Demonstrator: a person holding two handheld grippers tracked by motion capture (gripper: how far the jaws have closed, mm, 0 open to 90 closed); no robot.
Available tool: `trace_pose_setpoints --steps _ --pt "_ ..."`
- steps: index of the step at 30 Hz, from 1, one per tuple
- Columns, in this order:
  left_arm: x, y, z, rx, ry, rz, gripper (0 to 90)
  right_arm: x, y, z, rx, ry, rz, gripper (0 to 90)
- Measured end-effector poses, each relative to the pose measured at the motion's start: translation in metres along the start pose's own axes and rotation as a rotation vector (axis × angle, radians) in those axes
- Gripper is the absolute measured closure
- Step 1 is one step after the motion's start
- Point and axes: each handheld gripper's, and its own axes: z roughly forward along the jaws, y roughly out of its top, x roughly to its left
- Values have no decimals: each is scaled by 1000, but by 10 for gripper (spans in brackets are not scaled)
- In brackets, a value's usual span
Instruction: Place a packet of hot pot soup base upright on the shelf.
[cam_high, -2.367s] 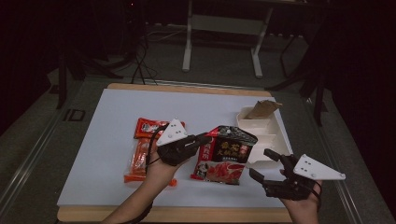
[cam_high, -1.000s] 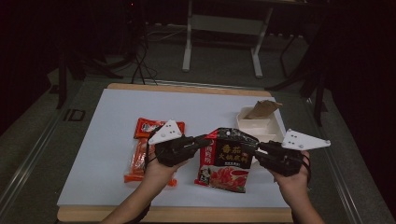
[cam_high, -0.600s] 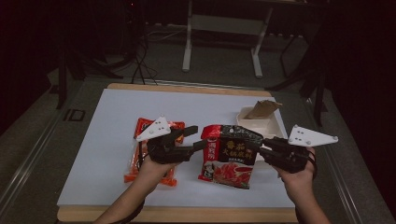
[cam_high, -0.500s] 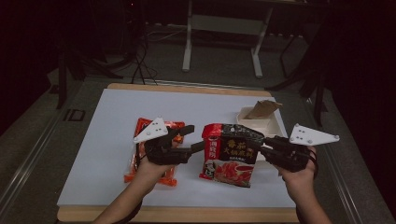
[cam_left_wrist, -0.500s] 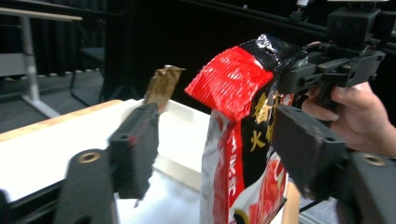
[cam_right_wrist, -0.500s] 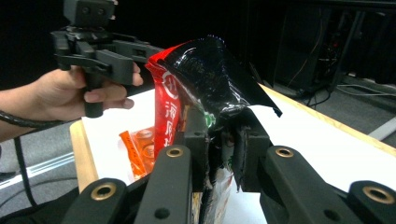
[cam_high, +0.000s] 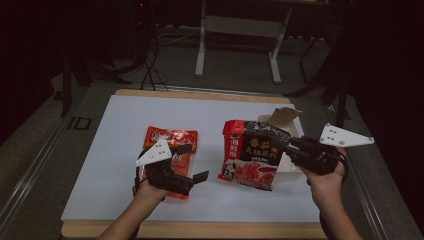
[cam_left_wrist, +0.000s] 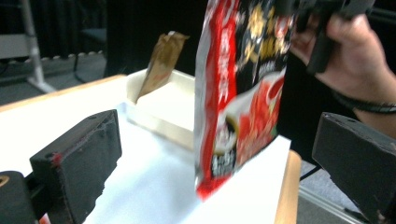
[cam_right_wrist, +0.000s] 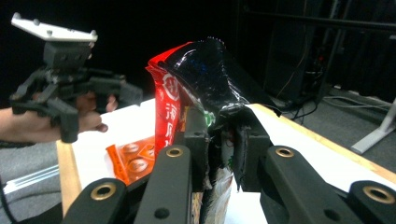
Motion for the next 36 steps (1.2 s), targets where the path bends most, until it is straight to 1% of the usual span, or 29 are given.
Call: trace_pose_setpoints --steps 2,3,5,6,8,10,13,15,19,20,23,27,29,32,34,36 --pt "1 -5 -4 2 -7 -22 21 -3 2 -2 -7 -8 1 780" --pt "2 -8 -6 6 -12 -27 21 -5 3 -2 -11 -13 0 780" --pt "3 -14 -10 10 -13 -27 21 -10 6 -4 -21 -25 1 780" --pt "3 -17 -13 27 -1 -23 21 -12 7 -5 -24 -30 0 780" --pt "3 -23 -16 30 8 -26 21 -17 10 -8 -32 -50 0 780" --pt "3 -31 -19 37 0 -35 21 -22 13 -10 -37 -65 -1 780" --pt "3 -41 -22 56 6 -18 21 -30 17 -14 -48 -95 3 780" --pt "3 -47 -23 77 23 -3 21 -35 19 -16 -53 -117 7 779" --pt "3 -54 -29 70 52 28 21 -46 22 -20 -66 -149 14 779" --pt "3 -55 -30 66 58 30 21 -49 23 -21 -65 -158 9 779" --pt "4 -60 -35 56 63 6 21 -54 23 -22 -61 -177 -6 779" --pt "0 -68 -39 67 79 11 21 -63 23 -23 -60 -203 -1 779" --pt "-3 -72 -41 71 79 15 21 -69 22 -24 -66 -213 10 779" --pt "-6 -79 -43 72 68 0 22 -76 20 -24 -66 -236 36 779" --pt "-9 -84 -44 82 74 5 22 -81 19 -23 -61 -252 51 779" --pt "-10 -88 -44 87 83 9 22 -86 18 -21 -50 -270 54 779"
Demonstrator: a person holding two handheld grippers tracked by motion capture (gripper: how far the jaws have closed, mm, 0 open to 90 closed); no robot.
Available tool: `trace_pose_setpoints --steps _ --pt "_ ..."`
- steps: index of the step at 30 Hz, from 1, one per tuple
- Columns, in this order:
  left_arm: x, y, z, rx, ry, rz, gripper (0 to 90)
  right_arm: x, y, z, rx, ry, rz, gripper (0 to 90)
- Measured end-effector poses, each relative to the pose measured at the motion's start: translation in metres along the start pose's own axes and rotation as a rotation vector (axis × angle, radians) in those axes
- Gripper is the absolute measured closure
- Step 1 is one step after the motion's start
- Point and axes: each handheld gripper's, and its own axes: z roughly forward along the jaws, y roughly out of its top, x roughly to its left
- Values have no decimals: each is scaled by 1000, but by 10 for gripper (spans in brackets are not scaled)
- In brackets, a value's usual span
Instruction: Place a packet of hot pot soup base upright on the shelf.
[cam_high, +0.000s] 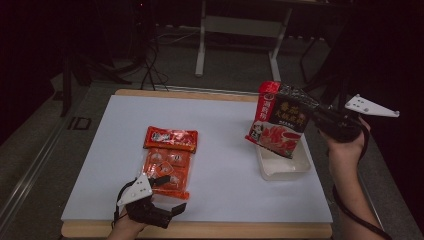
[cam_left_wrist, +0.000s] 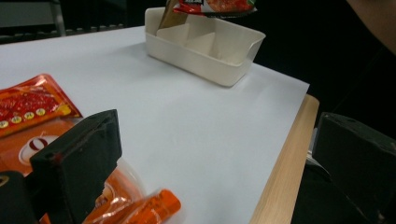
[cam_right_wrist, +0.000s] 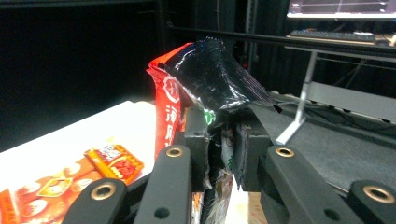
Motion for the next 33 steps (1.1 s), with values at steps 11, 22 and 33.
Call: trace_pose_setpoints --steps 11,22,33 --pt "-6 -10 0 23 22 42 22 -27 -9 10 3 -98 -13 777" --pt "-1 -12 -1 -5 6 4 22 -47 -22 32 50 -106 -128 776" --pt "2 -13 -2 -15 0 -16 22 -58 -37 50 71 -86 -157 775"
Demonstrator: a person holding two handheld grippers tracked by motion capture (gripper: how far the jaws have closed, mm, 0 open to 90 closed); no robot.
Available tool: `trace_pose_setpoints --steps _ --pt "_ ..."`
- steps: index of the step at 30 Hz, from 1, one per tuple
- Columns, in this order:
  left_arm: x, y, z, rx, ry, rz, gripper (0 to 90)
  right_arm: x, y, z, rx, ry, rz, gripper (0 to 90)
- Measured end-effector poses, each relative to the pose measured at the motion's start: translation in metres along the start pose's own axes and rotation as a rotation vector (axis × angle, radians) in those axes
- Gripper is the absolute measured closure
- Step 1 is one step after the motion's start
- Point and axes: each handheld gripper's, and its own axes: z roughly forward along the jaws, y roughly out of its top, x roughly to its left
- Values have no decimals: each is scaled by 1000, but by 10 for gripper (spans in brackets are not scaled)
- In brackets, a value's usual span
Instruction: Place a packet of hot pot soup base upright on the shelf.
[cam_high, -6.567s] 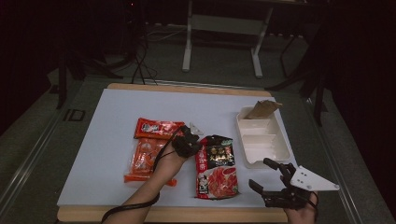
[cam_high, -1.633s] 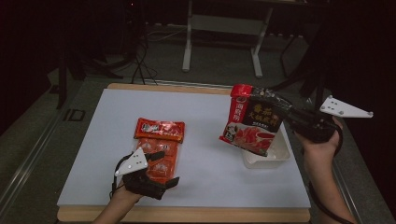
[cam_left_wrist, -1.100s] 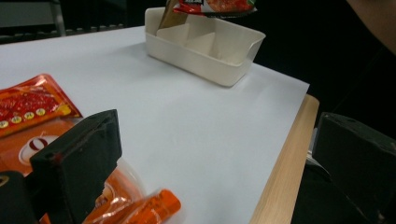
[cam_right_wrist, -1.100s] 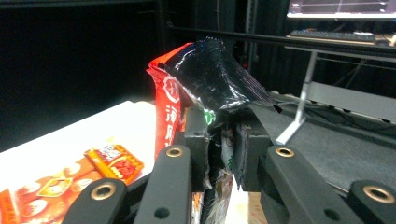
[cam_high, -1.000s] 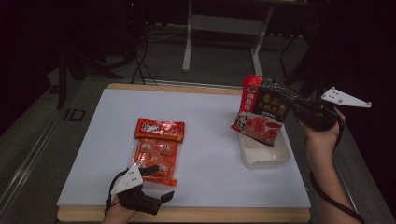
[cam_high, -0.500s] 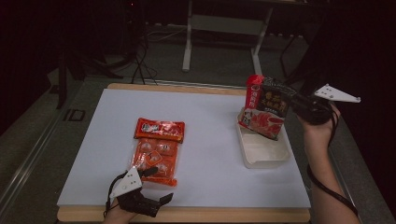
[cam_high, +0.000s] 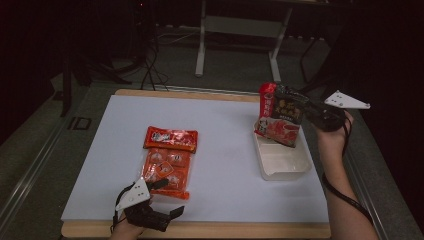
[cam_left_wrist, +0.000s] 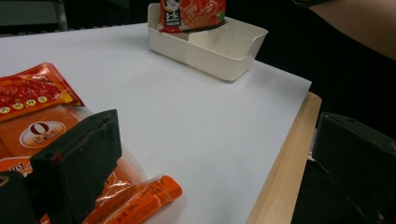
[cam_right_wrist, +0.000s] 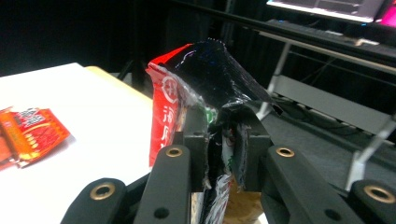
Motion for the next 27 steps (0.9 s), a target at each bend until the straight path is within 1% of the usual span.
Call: trace_pose_setpoints --steps 2,4,5,6,9,13,15,16,21,23,24,25,27 --pt "0 0 0 2 0 -1 22 -1 -2 1 5 1 -4 775" --pt "0 0 0 -2 0 -4 22 -3 -5 2 -11 18 16 774" --pt "0 0 0 -2 0 -4 21 -3 -5 2 -11 18 16 774" --pt "0 0 0 -2 0 -5 22 -6 -8 1 -19 30 33 774" --pt "0 0 0 -1 -2 -6 22 -7 -10 0 -17 26 34 775" --pt "1 -1 1 0 -6 -12 22 -9 -8 -3 -17 3 14 775" --pt "1 -1 1 1 -5 -12 22 -9 -8 -4 -24 -3 15 774" --pt "1 -1 1 1 -9 -12 22 -10 -8 -3 -30 1 21 774" --pt "1 -1 2 3 -9 -12 22 -8 -9 1 -38 22 21 772" --pt "1 -1 2 0 -11 -15 22 -7 -8 1 -37 38 9 772" --pt "1 -1 2 0 -11 -15 22 -7 -8 1 -37 38 9 772" --pt "1 -1 2 1 -9 -13 22 -8 -8 1 -33 56 12 771" --pt "1 -1 2 -1 -12 -16 21 -8 -8 0 -33 67 14 769"
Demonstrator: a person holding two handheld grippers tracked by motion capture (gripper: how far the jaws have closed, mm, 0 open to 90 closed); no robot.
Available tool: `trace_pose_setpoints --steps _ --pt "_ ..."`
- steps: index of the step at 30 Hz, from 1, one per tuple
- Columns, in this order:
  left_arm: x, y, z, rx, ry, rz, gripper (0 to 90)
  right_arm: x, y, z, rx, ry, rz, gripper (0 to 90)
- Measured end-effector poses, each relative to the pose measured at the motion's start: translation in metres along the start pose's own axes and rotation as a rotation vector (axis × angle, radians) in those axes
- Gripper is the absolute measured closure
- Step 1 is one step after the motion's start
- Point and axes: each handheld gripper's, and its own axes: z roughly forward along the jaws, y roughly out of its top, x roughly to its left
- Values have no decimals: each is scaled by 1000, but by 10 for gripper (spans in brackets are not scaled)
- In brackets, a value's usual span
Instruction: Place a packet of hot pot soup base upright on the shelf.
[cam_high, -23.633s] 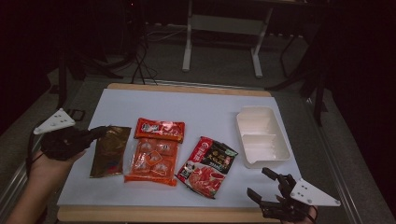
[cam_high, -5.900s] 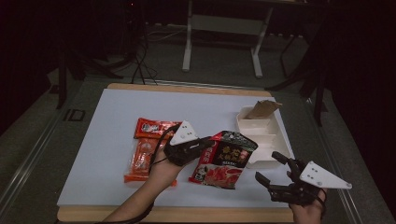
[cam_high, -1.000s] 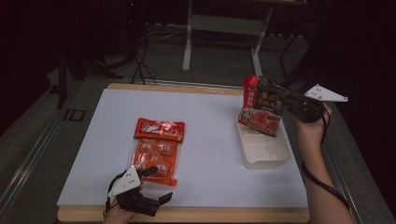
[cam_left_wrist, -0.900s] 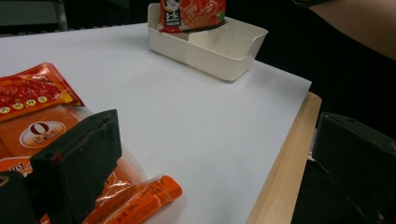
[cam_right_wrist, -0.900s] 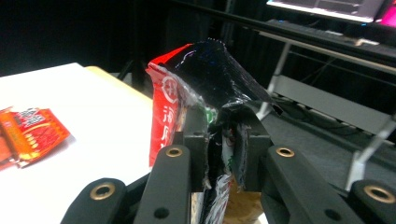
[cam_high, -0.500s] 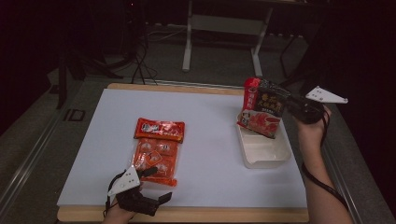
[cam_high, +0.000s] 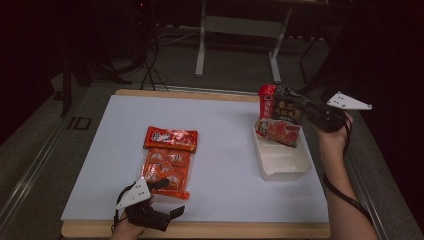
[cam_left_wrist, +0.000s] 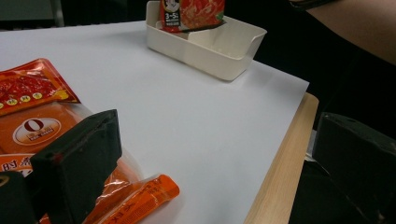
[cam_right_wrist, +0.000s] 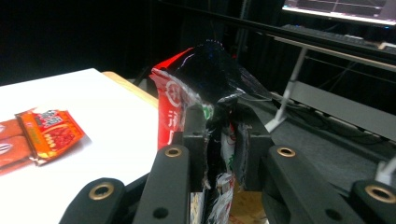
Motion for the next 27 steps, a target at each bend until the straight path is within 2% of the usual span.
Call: trace_pose_setpoints --steps 8,13,16,21,27 --pt "0 -1 1 3 -2 -1 22 -2 -2 -2 -7 40 24 768" --pt "2 -1 0 -1 -3 -12 22 -3 -3 -3 17 53 37 768" --pt "2 -1 1 -1 -4 -13 22 1 -5 1 6 60 6 764" --pt "2 -1 0 -3 -4 -15 22 3 -10 10 -4 107 40 749" --pt "3 -2 0 -3 -4 -18 22 6 -16 17 8 109 50 748"
